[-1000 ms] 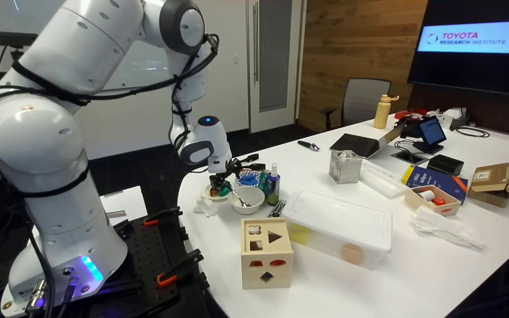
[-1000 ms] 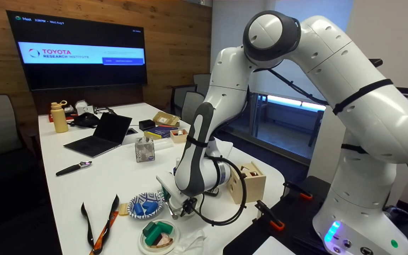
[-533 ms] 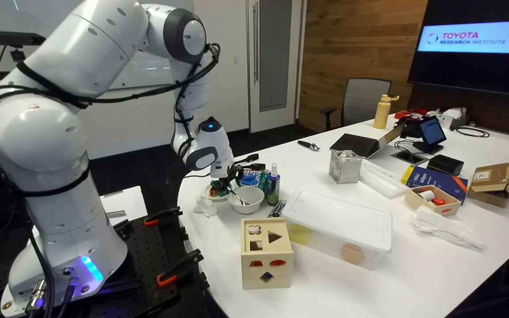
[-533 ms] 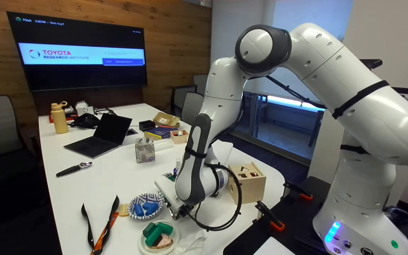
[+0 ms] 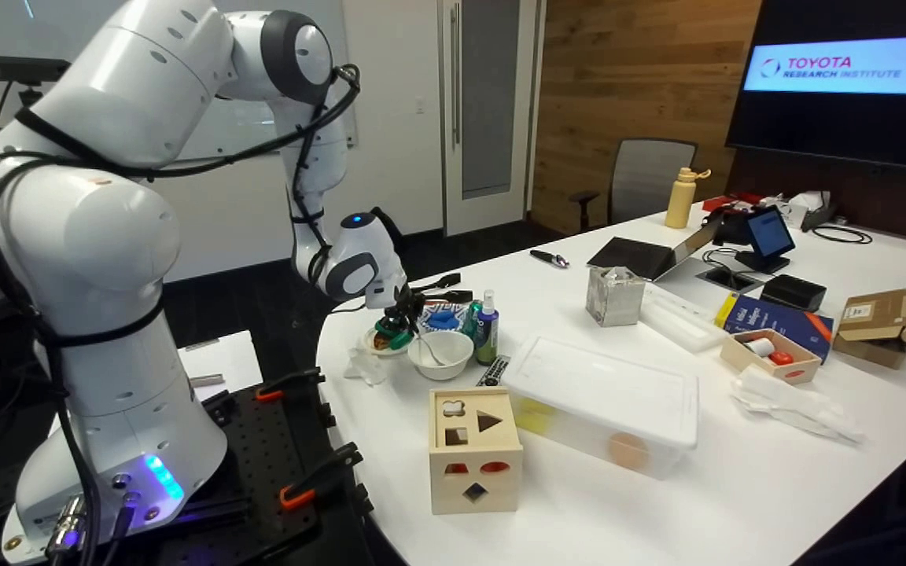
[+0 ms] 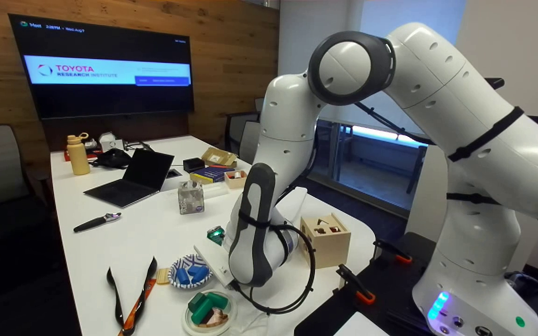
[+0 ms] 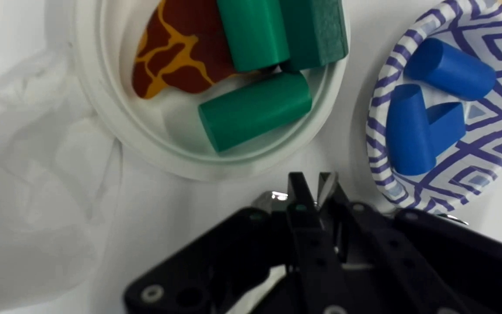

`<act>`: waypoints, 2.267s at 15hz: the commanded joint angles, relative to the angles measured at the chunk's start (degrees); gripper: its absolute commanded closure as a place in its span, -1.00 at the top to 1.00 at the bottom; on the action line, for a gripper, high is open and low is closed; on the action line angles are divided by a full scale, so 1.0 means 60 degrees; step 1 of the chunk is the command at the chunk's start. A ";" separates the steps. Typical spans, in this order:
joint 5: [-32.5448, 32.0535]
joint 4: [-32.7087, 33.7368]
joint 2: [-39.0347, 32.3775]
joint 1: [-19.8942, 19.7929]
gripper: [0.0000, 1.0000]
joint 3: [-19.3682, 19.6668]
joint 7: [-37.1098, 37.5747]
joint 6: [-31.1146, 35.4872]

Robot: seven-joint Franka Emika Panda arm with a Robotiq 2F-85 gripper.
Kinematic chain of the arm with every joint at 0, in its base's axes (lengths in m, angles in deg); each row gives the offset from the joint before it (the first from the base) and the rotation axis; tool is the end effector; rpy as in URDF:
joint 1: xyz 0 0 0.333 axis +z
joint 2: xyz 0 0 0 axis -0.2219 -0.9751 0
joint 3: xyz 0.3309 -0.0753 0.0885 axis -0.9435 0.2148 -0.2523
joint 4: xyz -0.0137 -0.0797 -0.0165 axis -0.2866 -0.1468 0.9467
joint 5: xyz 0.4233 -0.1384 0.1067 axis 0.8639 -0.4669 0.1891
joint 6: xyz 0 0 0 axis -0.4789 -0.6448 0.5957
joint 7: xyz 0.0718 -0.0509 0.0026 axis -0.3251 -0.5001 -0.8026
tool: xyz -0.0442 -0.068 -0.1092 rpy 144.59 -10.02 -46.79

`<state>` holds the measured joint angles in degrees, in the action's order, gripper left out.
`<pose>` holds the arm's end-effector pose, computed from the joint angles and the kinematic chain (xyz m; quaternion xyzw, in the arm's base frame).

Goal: Use the silver spoon to stir the contents in the white bowl.

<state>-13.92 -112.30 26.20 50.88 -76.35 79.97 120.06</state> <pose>0.4717 0.2812 -0.0395 -0.7499 0.6341 -0.1116 0.1522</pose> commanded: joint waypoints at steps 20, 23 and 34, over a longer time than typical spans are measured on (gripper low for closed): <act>-0.0395 -0.3099 0.1402 0.9444 -0.98 0.6356 0.5477 -0.0008; -0.1636 -0.2998 0.2381 0.8990 -0.98 0.6454 0.5903 -0.0005; -0.1329 -0.3449 0.4141 0.5072 -0.93 0.3650 0.3034 -0.0035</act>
<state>-30.13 -133.35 50.28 84.87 -49.17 105.93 119.85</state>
